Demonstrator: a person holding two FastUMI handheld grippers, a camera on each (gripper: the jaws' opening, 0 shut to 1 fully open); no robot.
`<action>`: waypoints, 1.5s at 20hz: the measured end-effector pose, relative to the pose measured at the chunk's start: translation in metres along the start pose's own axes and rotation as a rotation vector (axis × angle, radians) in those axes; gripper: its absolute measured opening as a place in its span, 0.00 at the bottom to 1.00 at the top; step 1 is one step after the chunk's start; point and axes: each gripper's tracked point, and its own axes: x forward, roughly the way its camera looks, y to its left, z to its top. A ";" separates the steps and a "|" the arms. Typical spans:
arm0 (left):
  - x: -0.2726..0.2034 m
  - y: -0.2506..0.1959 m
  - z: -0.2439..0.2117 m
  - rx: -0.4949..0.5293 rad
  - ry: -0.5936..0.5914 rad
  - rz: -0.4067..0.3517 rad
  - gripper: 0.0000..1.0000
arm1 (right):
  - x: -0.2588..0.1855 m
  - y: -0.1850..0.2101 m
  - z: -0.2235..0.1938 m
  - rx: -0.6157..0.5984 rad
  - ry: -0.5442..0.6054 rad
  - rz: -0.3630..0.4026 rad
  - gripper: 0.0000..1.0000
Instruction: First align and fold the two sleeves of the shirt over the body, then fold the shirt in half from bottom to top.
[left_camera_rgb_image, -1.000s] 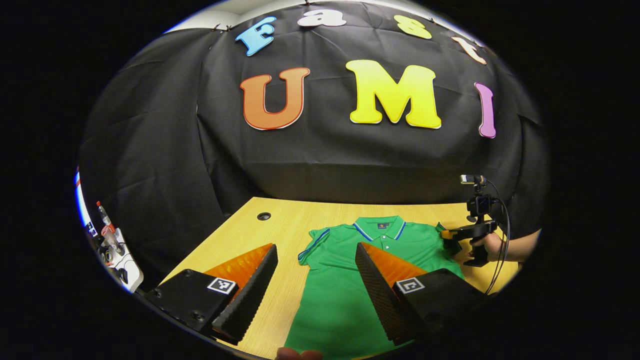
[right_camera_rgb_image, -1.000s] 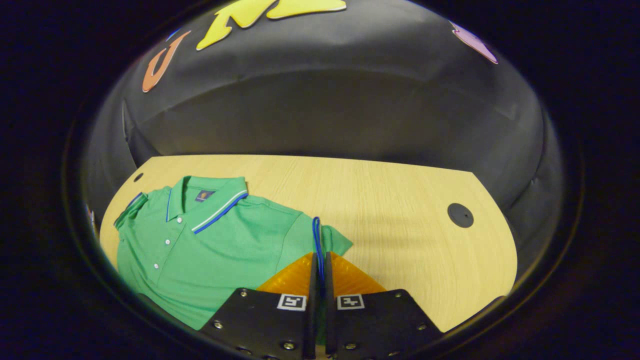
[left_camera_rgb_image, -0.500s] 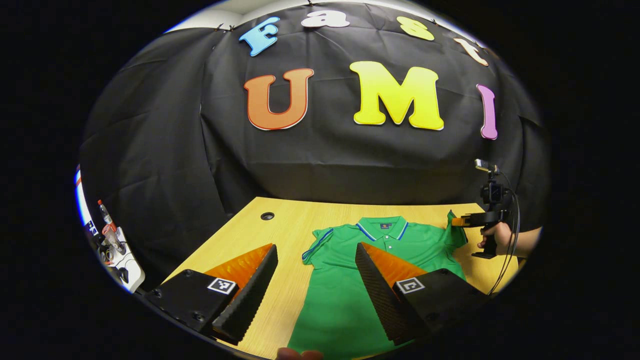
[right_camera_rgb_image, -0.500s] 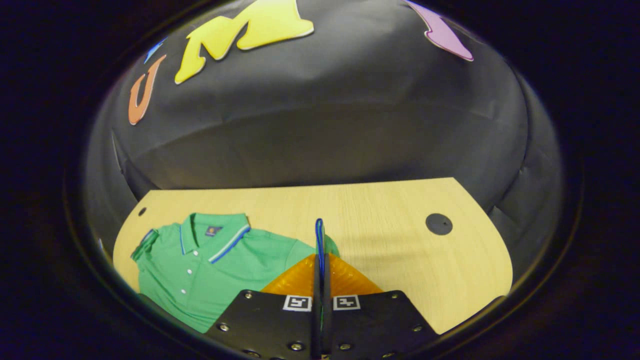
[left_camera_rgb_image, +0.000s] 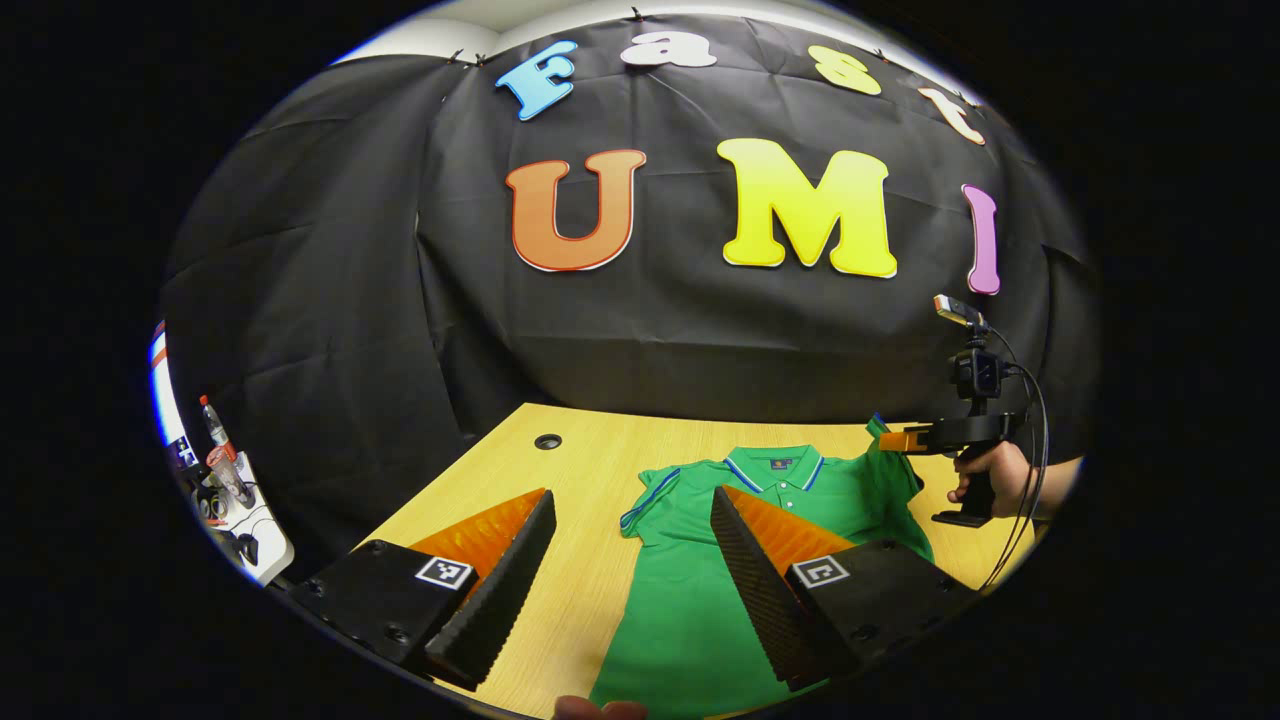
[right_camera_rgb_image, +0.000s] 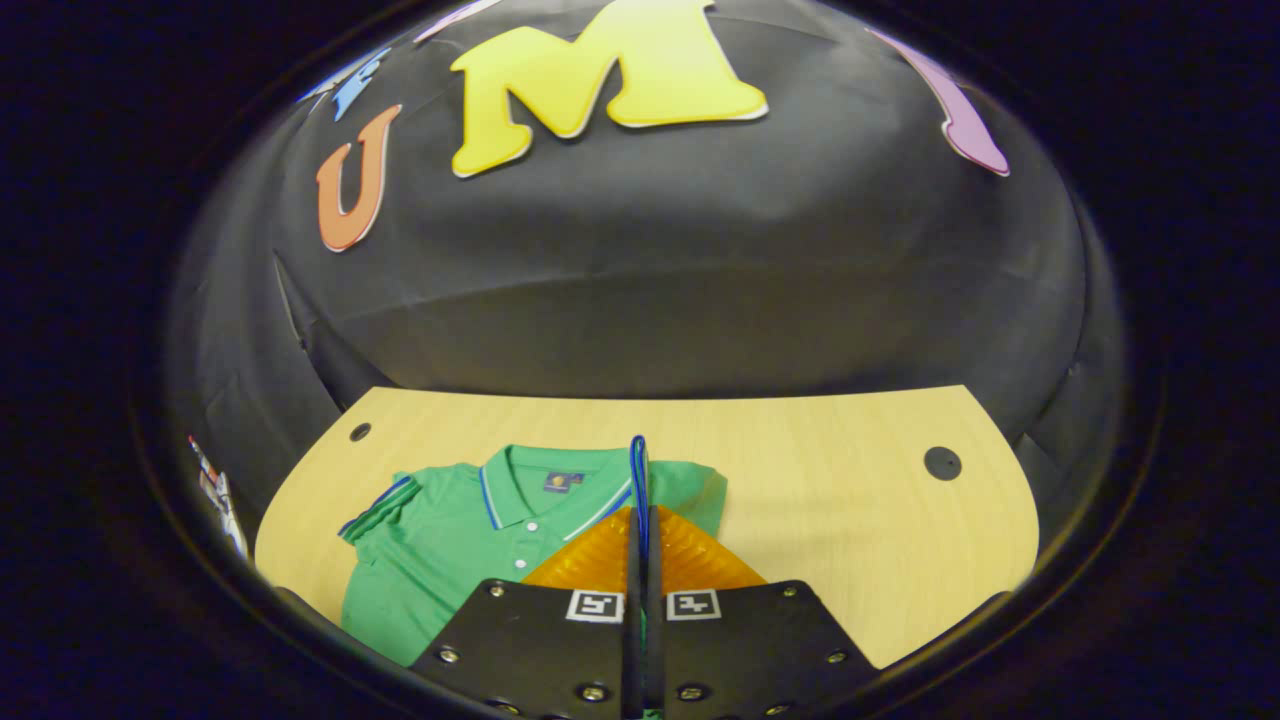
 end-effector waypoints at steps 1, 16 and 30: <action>-0.001 0.004 0.000 -0.006 -0.002 0.002 1.00 | -0.001 0.013 -0.005 -0.009 0.011 0.013 0.01; 0.030 0.028 0.008 -0.033 -0.035 -0.106 1.00 | -0.043 0.057 -0.015 -0.037 0.022 -0.009 0.88; 0.163 -0.024 -0.017 0.087 -0.006 -0.363 0.99 | -0.220 0.033 0.010 -0.149 -0.134 -0.041 0.88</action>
